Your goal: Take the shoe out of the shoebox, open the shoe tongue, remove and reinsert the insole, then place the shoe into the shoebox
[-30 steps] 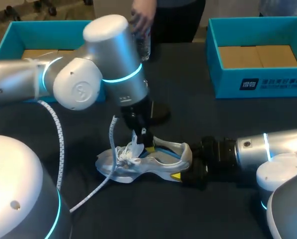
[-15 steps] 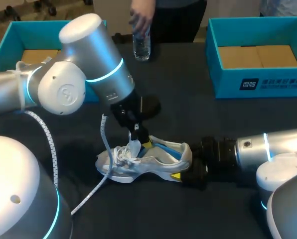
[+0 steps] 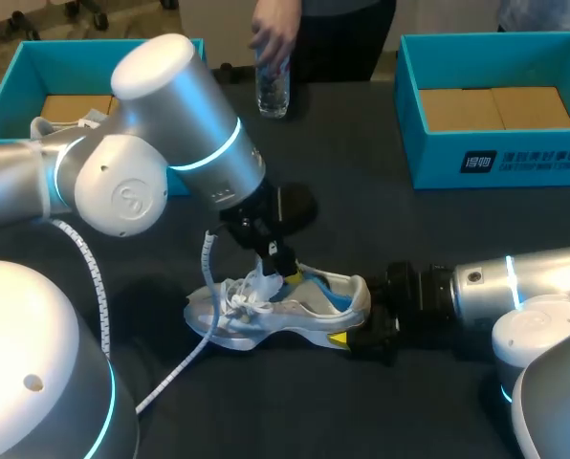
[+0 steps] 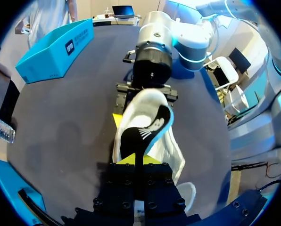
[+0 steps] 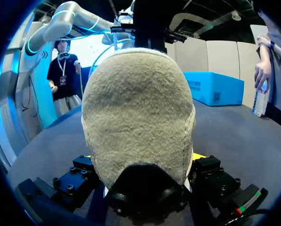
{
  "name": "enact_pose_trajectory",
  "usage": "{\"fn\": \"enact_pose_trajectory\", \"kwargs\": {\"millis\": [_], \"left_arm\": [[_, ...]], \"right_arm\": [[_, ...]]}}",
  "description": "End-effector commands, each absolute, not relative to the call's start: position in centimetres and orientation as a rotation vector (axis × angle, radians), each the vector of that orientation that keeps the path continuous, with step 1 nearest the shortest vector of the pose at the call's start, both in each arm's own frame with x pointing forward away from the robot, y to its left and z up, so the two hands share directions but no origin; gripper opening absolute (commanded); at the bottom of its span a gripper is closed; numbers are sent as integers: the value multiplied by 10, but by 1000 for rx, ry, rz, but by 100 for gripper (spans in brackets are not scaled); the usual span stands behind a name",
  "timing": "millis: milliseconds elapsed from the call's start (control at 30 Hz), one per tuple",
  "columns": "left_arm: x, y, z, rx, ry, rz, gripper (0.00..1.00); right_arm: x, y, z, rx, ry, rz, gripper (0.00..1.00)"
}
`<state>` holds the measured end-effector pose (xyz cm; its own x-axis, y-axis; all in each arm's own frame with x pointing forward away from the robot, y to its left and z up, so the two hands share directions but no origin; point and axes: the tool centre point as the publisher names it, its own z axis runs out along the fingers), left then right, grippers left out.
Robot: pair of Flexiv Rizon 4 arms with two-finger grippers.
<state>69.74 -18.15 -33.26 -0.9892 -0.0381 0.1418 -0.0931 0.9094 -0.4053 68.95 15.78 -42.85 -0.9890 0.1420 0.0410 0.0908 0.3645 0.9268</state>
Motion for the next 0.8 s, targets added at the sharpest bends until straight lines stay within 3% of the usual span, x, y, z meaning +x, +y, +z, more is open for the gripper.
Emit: {"fn": "enact_pose_trajectory", "kwargs": {"millis": [33, 267, 367, 500, 800], "left_arm": [[696, -191, -329, 115, -2959, 642, 0], [696, -188, -325, 152, -2980, 674, 0], [699, -185, -323, 173, -2990, 684, 40], [700, -180, -319, 176, -3001, 696, 55], [693, -178, -314, 67, -3074, 676, 59]], "right_arm": [[689, 161, -431, 218, 2559, 1727, 0], [689, 161, -431, 218, 2559, 1727, 0], [689, 161, -431, 218, 2559, 1727, 0], [689, 161, -431, 218, 2559, 1727, 0], [689, 161, -431, 218, 2559, 1727, 0]]}}
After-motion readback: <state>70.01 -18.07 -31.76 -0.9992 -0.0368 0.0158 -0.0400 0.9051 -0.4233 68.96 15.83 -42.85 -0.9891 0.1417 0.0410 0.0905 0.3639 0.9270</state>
